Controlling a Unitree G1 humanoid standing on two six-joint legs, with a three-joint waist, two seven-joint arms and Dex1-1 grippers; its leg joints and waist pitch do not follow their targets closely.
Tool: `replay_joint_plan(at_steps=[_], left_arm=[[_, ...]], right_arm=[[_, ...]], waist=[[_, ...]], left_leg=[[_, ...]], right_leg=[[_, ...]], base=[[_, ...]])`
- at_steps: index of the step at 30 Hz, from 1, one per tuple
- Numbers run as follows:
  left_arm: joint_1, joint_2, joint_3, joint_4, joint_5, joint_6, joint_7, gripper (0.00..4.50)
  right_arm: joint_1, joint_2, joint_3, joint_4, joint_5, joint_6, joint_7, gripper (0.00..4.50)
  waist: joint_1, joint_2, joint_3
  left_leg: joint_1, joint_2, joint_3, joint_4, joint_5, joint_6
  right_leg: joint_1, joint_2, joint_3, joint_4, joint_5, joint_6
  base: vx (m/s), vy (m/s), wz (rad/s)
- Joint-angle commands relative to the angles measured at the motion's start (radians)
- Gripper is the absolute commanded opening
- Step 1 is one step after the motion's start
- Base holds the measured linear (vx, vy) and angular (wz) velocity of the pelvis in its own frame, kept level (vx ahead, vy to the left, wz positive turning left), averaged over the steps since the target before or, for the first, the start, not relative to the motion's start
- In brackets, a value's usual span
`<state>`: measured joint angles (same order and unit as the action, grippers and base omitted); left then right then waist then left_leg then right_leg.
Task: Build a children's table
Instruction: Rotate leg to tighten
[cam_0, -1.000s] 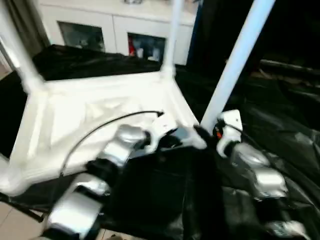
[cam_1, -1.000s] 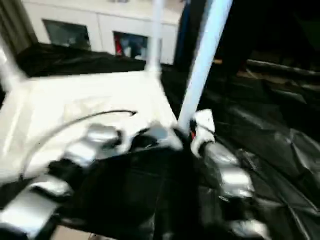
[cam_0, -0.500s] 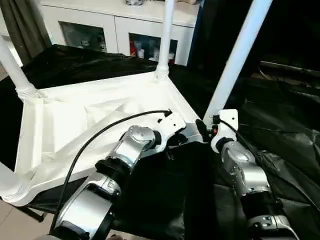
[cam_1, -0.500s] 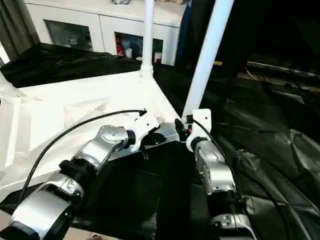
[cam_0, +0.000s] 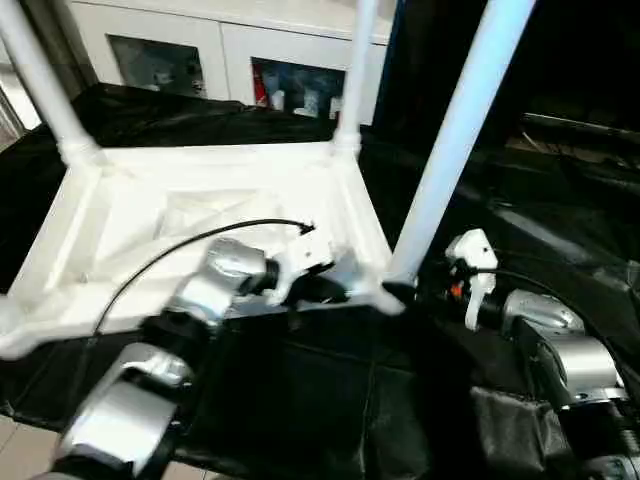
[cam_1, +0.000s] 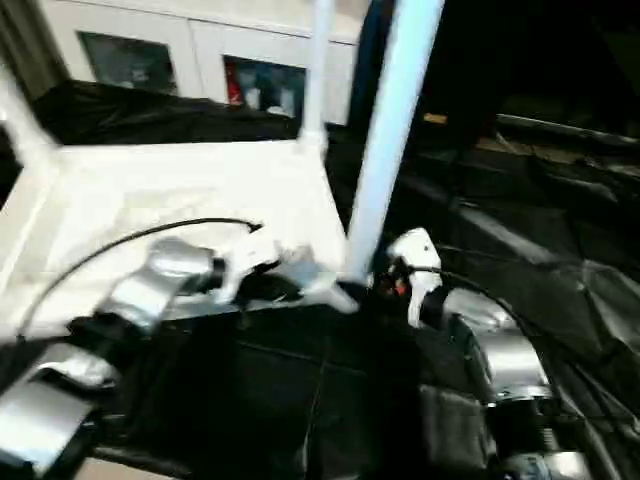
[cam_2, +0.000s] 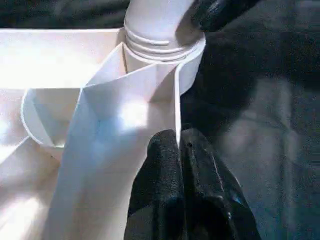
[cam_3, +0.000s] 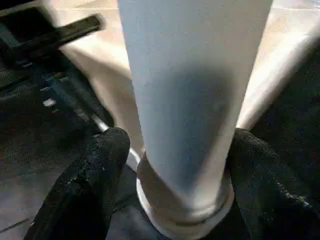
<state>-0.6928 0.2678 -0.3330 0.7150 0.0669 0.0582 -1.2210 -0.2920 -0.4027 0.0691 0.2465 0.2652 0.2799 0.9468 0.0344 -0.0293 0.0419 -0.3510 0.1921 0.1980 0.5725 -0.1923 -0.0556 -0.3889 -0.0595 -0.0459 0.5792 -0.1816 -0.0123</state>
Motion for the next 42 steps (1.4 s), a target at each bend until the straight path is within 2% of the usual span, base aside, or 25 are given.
replay_joint_plan(at_steps=[1, 3, 4, 6, 7, 15, 21, 23, 25, 26, 27, 28, 29, 30, 31, 32, 33, 34, 35, 36, 38, 39, 40, 41, 42], left_arm=[[0.037, 0.006, -0.049, -0.026, -0.014, 0.016, -0.088, 0.0], [0.045, 0.019, -0.047, -0.047, -0.026, 0.028, -0.112, 0.0], [0.045, 0.019, -0.047, -0.047, -0.026, 0.028, -0.112, 0.0], [0.05, 0.03, -0.047, -0.052, -0.025, 0.026, -0.128, 0.0], [0.05, 0.03, -0.047, -0.052, -0.025, 0.026, -0.128, 0.0], [0.061, 0.036, -0.047, -0.078, -0.029, 0.039, -0.136, 0.0], [0.06, 0.026, -0.04, -0.075, -0.027, 0.037, -0.101, 0.0], [0.051, 0.009, -0.028, -0.058, -0.017, 0.044, -0.045, 0.0], [0.036, -0.016, -0.015, -0.029, 0.0, 0.052, 0.037, 0.0], [0.036, -0.016, -0.015, -0.029, 0.0, 0.052, 0.037, 0.0], [0.03, -0.028, -0.01, -0.017, 0.007, 0.053, 0.073, 0.0], [0.004, -0.087, 0.014, 0.032, 0.022, 0.069, 0.221, 0.0], [0.004, -0.087, 0.014, 0.032, 0.022, 0.069, 0.221, 0.0], [-0.008, -0.115, 0.021, 0.052, 0.028, 0.081, 0.283, 0.0], [-0.022, -0.151, 0.022, 0.071, 0.038, 0.095, 0.352, 0.0], [-0.022, -0.151, 0.022, 0.071, 0.038, 0.095, 0.352, 0.0], [-0.027, -0.17, 0.022, 0.079, 0.042, 0.103, 0.382, 0.0], [-0.03, -0.177, 0.021, 0.082, 0.044, 0.105, 0.393, 0.0], [-0.04, -0.215, 0.018, 0.096, 0.054, 0.112, 0.442, 0.0], [-0.043, -0.228, 0.016, 0.101, 0.059, 0.113, 0.456, 0.0], [-0.045, -0.25, 0.009, 0.102, 0.065, 0.105, 0.465, 0.0], [-0.047, -0.265, 0.003, 0.106, 0.066, 0.099, 0.46, 0.0], [-0.048, -0.268, 0.002, 0.111, 0.067, 0.095, 0.461, 0.0], [-0.048, -0.268, 0.002, 0.111, 0.067, 0.095, 0.461, 0.0], [-0.05, -0.266, -0.003, 0.119, 0.072, 0.082, 0.452, 0.0]], right_arm=[[0.003, -0.014, 0.018, -0.022, 0.025, 0.019, 0.052, 3.19], [0.005, -0.036, 0.02, -0.026, 0.033, 0.026, 0.083, 3.19], [0.005, -0.036, 0.02, -0.026, 0.033, 0.026, 0.083, 3.19], [0.01, -0.058, 0.026, -0.034, 0.045, 0.035, 0.118, 3.19], [0.01, -0.058, 0.026, -0.034, 0.045, 0.035, 0.118, 3.03], [0.01, -0.079, 0.036, -0.054, 0.058, 0.07, 0.167, 2.38], [-0.017, -0.073, 0.036, -0.013, 0.056, 0.075, 0.168, 2.14], [-0.041, -0.052, 0.03, 0.064, 0.029, 0.051, 0.13, 2.13], [-0.067, -0.008, 0.018, 0.184, -0.019, -0.01, 0.026, 2.12], [-0.067, -0.008, 0.018, 0.184, -0.019, -0.01, 0.026, 2.11], [-0.079, 0.013, 0.011, 0.238, -0.039, -0.034, -0.031, 2.08], [-0.089, 0.095, -0.026, 0.363, -0.065, -0.077, -0.231, 2.05], [-0.089, 0.095, -0.026, 0.363, -0.065, -0.077, -0.231, 2.05], [-0.067, 0.137, -0.045, 0.368, -0.069, -0.073, -0.328, 2.04], [-0.037, 0.201, -0.076, 0.34, -0.066, -0.041, -0.465, 2.03], [-0.037, 0.201, -0.076, 0.34, -0.066, -0.041, -0.465, 2.01], [-0.035, 0.231, -0.093, 0.331, -0.063, -0.023, -0.526, 2.01], [-0.036, 0.244, -0.098, 0.33, -0.064, -0.021, -0.549, 2.0], [-0.05, 0.301, -0.116, 0.337, -0.073, -0.02, -0.647, 2.0], [-0.058, 0.319, -0.119, 0.345, -0.077, -0.025, -0.671, 2.0], [-0.073, 0.345, -0.098, 0.354, -0.096, -0.055, -0.683, 2.0], [-0.09, 0.362, -0.084, 0.371, -0.11, -0.082, -0.696, 2.0], [-0.099, 0.366, -0.083, 0.381, -0.114, -0.093, -0.699, 2.0], [-0.099, 0.366, -0.083, 0.381, -0.114, -0.093, -0.699, 2.0], [-0.11, 0.367, -0.084, 0.376, -0.113, -0.098, -0.692, 2.69]], waist=[[0.005, -0.001, -0.052], [0.005, 0.002, -0.052], [0.01, 0.002, -0.052], [0.015, 0.001, -0.051], [0.016, 0.0, -0.052], [0.024, -0.002, -0.055], [0.023, -0.003, -0.054], [0.02, -0.004, -0.052], [0.013, -0.004, -0.047], [0.01, -0.005, -0.046], [0.008, -0.005, -0.045], [-0.001, -0.004, -0.043], [-0.006, -0.001, -0.041], [-0.008, -0.004, -0.043], [-0.01, -0.002, -0.04], [-0.008, -0.002, -0.039], [-0.014, -0.004, -0.038], [-0.012, -0.003, -0.041], [-0.013, 0.003, -0.041], [-0.017, -0.002, -0.04], [-0.018, -0.002, -0.041], [-0.021, 0.001, -0.041], [-0.025, 0.007, -0.041], [-0.027, 0.005, -0.041], [-0.029, 0.004, -0.04]], left_leg=[[0.008, 0.051, -0.02, -0.059, -0.182, 0.081], [0.009, 0.052, -0.019, -0.06, -0.181, 0.069], [0.015, 0.053, -0.016, -0.059, -0.181, 0.067], [0.011, 0.052, -0.016, -0.059, -0.171, 0.066], [0.009, 0.052, -0.017, -0.059, -0.162, 0.067], [0.008, 0.051, -0.016, -0.055, -0.129, 0.074], [0.008, 0.049, -0.016, -0.054, -0.149, 0.065], [0.006, 0.047, -0.017, -0.054, -0.168, 0.057], [0.008, 0.045, -0.019, -0.055, -0.213, 0.035], [0.008, 0.043, -0.02, -0.055, -0.225, 0.028], [0.011, 0.044, -0.022, -0.054, -0.246, 0.017], [0.008, 0.042, -0.024, -0.056, -0.267, 0.009], [0.009, 0.042, -0.025, -0.057, -0.282, -0.001], [0.014, 0.042, -0.03, -0.058, -0.304, -0.012], [0.013, 0.042, -0.029, -0.061, -0.314, -0.016], [0.021, 0.043, -0.031, -0.062, -0.332, -0.022], [0.016, 0.039, -0.035, -0.066, -0.375, -0.02], [0.022, 0.041, -0.036, -0.065, -0.384, -0.021], [0.024, 0.041, -0.035, -0.065, -0.395, -0.022], [0.02, 0.038, -0.039, -0.069, -0.405, -0.028], [0.021, 0.039, -0.042, -0.069, -0.419, -0.026], [0.023, 0.04, -0.043, -0.07, -0.431, -0.026], [0.018, 0.04, -0.045, -0.073, -0.443, -0.03], [0.018, 0.04, -0.046, -0.074, -0.448, -0.031], [0.022, 0.038, -0.044, -0.073, -0.467, -0.028]], right_leg=[[0.043, -0.087, 0.044, -0.056, -0.152, -0.268], [0.042, -0.085, 0.044, -0.055, -0.157, -0.269], [0.037, -0.083, 0.045, -0.057, -0.148, -0.271], [0.042, -0.082, 0.044, -0.053, -0.137, -0.27], [0.044, -0.083, 0.044, -0.051, -0.131, -0.266], [0.045, -0.083, 0.043, -0.047, -0.107, -0.264], [0.044, -0.084, 0.042, -0.05, -0.15, -0.255], [0.042, -0.084, 0.042, -0.054, -0.185, -0.253], [0.035, -0.087, 0.042, -0.065, -0.283, -0.233], [0.035, -0.087, 0.041, -0.068, -0.313, -0.224], [0.031, -0.086, 0.042, -0.072, -0.358, -0.209], [0.028, -0.085, 0.042, -0.074, -0.394, -0.199], [0.023, -0.085, 0.041, -0.076, -0.418, -0.193], [0.024, -0.085, 0.038, -0.081, -0.451, -0.178], [0.02, -0.081, 0.041, -0.083, -0.456, -0.164], [0.015, -0.08, 0.041, -0.087, -0.469, -0.158], [0.02, -0.08, 0.036, -0.092, -0.518, -0.136], [0.016, -0.082, 0.036, -0.095, -0.528, -0.131], [0.009, -0.083, 0.039, -0.097, -0.529, -0.131], [0.012, -0.081, 0.034, -0.099, -0.541, -0.119], [0.012, -0.081, 0.032, -0.103, -0.558, -0.106], [0.01, -0.084, 0.031, -0.106, -0.56, -0.103], [0.011, -0.082, 0.03, -0.107, -0.544, -0.103], [0.012, -0.081, 0.029, -0.106, -0.535, -0.104], [0.007, -0.079, 0.03, -0.107, -0.531, -0.108]], base=[[0.0, 0.0, 0.0], [0.0, 0.0, 0.0], [0.0, 0.0, 0.0], [0.0, 0.0, 0.0], [0.0, 0.0, 0.0], [0.0, 0.0, 0.0], [0.0, 0.0, 0.0], [0.0, 0.0, 0.0], [0.0, 0.0, 0.0], [0.0, 0.0, 0.0], [0.0, 0.0, 0.0], [0.0, 0.0, 0.0], [0.0, 0.0, 0.0], [0.0, 0.0, 0.0], [0.0, 0.0, 0.0], [0.0, 0.0, 0.0], [0.0, 0.0, 0.0], [0.0, 0.0, 0.0], [0.0, 0.0, 0.0], [0.0, 0.0, 0.0], [0.0, 0.0, 0.0], [0.0, 0.0, 0.0], [0.0, 0.0, 0.0], [0.0, 0.0, 0.0], [0.0, 0.0, 0.0]])
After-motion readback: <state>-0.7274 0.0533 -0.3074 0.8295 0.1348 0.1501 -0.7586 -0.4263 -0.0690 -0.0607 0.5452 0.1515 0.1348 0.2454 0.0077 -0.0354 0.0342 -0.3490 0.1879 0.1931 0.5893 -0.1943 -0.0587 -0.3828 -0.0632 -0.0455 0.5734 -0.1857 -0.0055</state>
